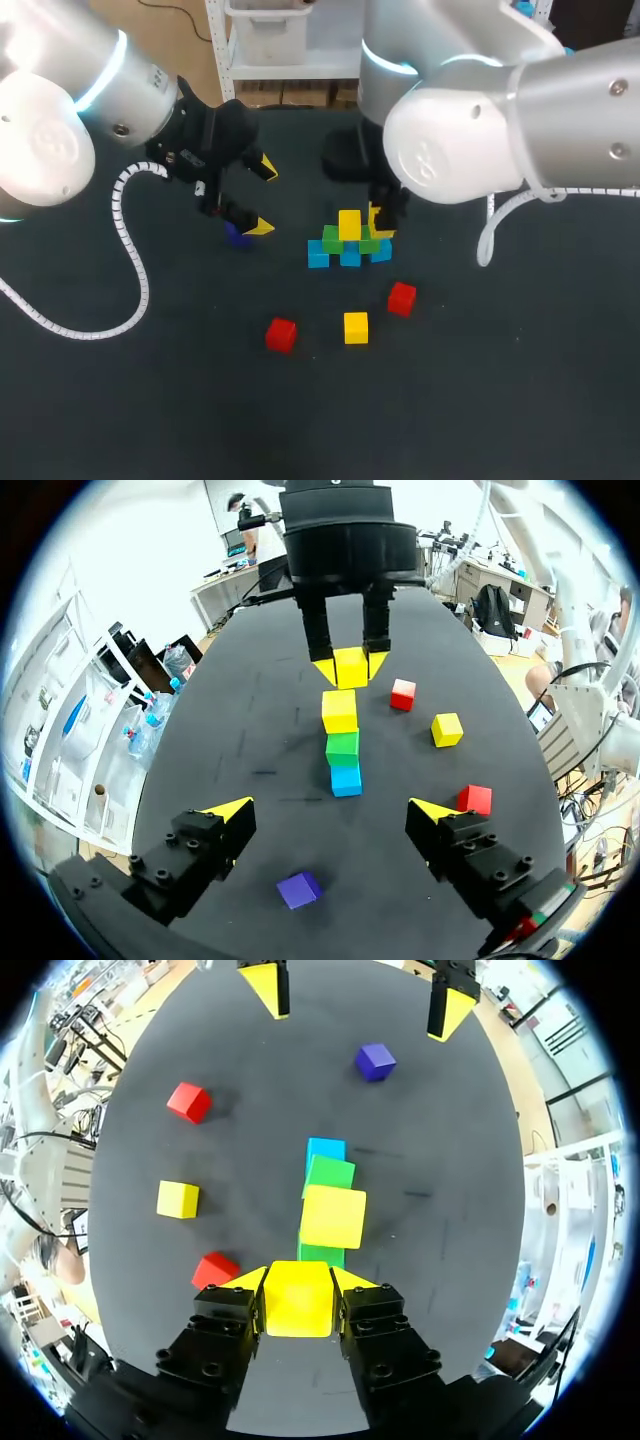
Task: Place the blue cubes, place green cubes on the blue cubes, place the yellow cubes on the green cubes, then place the red cubes on the yellow cubes, and place purple cube on the red cubes.
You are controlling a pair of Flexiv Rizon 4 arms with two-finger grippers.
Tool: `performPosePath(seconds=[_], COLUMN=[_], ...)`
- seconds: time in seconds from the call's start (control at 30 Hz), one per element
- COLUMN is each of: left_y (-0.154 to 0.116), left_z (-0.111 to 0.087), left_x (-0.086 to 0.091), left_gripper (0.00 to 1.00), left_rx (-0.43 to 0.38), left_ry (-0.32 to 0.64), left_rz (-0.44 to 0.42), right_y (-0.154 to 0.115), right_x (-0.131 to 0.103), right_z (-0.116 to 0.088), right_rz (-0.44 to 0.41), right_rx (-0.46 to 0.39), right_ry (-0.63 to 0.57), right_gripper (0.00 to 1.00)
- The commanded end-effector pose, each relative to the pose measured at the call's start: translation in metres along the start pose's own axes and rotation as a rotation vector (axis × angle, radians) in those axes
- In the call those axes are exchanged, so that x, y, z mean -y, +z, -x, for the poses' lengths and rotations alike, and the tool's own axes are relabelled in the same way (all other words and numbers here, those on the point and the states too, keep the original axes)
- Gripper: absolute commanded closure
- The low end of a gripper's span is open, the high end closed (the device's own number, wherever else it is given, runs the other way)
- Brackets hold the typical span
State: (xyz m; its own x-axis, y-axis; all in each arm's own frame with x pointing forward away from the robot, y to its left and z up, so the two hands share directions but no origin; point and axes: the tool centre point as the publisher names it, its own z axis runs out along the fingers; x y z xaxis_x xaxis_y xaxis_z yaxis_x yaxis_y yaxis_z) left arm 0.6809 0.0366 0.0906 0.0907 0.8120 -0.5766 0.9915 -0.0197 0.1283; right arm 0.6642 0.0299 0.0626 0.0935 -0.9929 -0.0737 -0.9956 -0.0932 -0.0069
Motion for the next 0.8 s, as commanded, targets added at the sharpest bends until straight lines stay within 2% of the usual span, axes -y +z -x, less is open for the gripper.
performPosePath(seconds=[0.03, 0.8], left_y=[-0.0002, -0.0002], left_z=[-0.0018, -0.0018], left_x=[0.0002, 0.0002], left_gripper=[0.00, 0.00], left_rx=[0.006, 0.006], left_ry=[0.004, 0.004], left_rz=[0.001, 0.001], right_y=[-0.0003, 0.0045], right_x=[0.0029, 0.0044], right_z=[0.0016, 0.0045], right_rz=[0.006, 0.020], right_rx=[-0.004, -0.013], right_ry=[-0.002, -0.012], right_gripper=[1.00, 1.00])
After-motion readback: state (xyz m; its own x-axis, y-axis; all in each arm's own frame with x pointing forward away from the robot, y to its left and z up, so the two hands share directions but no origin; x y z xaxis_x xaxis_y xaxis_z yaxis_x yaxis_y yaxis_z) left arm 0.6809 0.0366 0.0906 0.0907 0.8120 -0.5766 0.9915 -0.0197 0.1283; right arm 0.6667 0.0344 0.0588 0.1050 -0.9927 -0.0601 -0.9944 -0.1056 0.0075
